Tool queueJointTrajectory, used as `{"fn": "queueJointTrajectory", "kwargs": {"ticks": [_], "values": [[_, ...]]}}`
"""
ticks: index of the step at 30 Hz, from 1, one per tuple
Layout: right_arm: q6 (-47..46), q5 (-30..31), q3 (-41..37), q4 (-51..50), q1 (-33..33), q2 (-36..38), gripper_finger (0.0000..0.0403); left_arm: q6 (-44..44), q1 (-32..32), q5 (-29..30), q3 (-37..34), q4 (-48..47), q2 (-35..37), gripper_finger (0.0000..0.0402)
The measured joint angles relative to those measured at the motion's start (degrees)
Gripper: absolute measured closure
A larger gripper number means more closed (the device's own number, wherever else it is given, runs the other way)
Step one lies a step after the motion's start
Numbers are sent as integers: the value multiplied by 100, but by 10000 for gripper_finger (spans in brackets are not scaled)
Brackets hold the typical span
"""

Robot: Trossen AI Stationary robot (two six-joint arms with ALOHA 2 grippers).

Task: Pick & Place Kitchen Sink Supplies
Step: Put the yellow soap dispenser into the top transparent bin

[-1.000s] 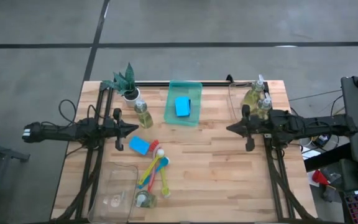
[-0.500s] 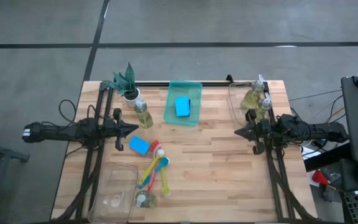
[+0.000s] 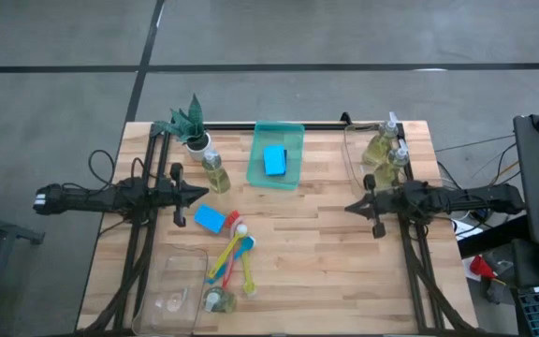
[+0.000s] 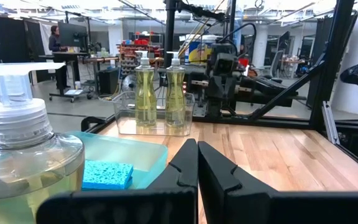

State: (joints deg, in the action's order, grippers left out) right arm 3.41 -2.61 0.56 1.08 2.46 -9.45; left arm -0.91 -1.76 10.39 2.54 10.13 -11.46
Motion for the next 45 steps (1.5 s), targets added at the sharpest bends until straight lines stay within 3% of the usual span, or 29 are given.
{"fn": "queueJointTrajectory", "kwargs": {"ticks": [30,39,45], "values": [[-84,15,4,-48,-2,-269,394,-5,1,-1,-1,93,0,399],[-86,15,4,-46,-2,-269,394,-2307,2,49,-2,585,-5,399],[-84,15,4,-46,-2,-269,394,-2803,-1,179,-2,1254,-20,399]]}}
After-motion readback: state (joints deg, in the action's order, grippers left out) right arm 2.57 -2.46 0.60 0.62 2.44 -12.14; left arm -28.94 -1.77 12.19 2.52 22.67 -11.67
